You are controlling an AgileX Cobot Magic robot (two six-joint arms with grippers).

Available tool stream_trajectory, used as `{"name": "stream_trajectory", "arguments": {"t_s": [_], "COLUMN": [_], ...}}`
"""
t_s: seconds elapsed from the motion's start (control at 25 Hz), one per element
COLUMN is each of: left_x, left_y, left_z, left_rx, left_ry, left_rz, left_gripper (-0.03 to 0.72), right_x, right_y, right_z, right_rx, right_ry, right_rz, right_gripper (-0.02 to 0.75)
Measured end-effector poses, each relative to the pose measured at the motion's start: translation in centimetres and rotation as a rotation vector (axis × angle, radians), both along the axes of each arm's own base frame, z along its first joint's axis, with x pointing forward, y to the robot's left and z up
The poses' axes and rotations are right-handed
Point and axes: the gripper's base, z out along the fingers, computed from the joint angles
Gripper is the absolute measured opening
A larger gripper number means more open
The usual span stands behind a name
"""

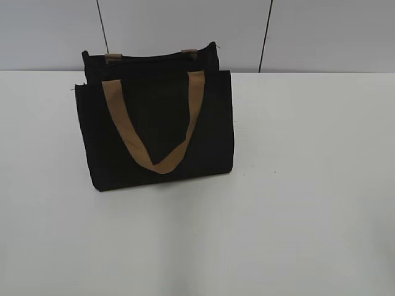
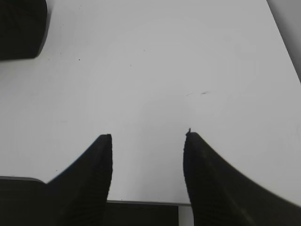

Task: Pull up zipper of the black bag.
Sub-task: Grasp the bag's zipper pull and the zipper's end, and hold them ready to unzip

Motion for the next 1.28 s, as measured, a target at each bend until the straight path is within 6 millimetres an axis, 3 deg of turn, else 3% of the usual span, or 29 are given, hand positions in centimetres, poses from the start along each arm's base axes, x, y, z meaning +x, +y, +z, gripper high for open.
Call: {"name": "stream_trajectory", "arguments": {"t_s": [1.12,1.2,1.28], "left_x": [0.00,0.00,0.00], "left_y": [0.00,0.00,0.01], "left_z": [0.00,0.00,0.00], "left_rx": [0.000,0.000,0.001], "left_ry": [0.000,0.000,0.000], "left_rz": [0.000,0.000,0.000], "left_gripper": [0.242,0.276,0.356], "right_x": [0.00,0.00,0.00], "right_y": [0.00,0.00,0.00], "right_z": [0.00,0.00,0.00], "right_rx": [0.001,0.001,0.001], "right_ry": [0.000,0.000,0.000], "right_rz": [0.000,0.000,0.000], "right_gripper": [0.377,0.377,0.377]}}
